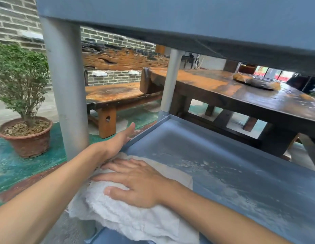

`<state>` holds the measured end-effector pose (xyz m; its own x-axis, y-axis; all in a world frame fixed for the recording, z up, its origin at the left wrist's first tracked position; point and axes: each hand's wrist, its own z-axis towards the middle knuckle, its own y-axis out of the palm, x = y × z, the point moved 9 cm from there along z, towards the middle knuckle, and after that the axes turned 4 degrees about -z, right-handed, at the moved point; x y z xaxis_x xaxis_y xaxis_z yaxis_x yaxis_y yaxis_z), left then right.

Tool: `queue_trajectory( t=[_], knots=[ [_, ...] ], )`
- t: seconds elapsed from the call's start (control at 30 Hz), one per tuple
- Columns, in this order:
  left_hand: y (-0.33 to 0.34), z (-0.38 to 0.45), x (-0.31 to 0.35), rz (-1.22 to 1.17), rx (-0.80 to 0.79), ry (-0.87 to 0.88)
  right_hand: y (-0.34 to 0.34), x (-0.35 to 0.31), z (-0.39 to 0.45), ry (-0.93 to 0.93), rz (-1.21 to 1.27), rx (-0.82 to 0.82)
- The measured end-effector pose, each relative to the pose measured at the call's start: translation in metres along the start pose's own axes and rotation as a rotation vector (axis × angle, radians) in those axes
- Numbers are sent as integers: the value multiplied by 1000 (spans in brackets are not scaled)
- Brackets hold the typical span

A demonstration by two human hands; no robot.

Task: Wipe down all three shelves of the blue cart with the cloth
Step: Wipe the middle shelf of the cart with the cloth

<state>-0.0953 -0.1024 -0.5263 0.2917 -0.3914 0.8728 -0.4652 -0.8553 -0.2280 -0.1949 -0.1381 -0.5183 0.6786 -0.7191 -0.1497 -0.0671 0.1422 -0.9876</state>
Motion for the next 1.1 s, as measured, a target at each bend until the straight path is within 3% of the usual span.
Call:
queue_trajectory(
  t=[0.27,0.4,0.5,0.63,0.73,0.9,1.03,1.1],
  knots=[
    [4,3,7,14,-44,124,-11,52,11,-20,77,108],
    [10,14,16,-38,-74,214,-22,122,12,123,32,73],
    [0,23,17,-95,30,270,-26,174,11,226,-17,53],
    [14,19,13,143,-92,192,-28,230,14,339,-56,33],
    [24,19,-7,249,-243,260,-32,262,19,401,-63,49],
    [3,-2,12,457,84,372,-39,300,25,504,-88,79],
    [-3,-2,44,737,545,494,-37,325,36,628,-140,99],
    [3,8,68,884,696,527,-36,330,39,648,-164,101]
  ],
)
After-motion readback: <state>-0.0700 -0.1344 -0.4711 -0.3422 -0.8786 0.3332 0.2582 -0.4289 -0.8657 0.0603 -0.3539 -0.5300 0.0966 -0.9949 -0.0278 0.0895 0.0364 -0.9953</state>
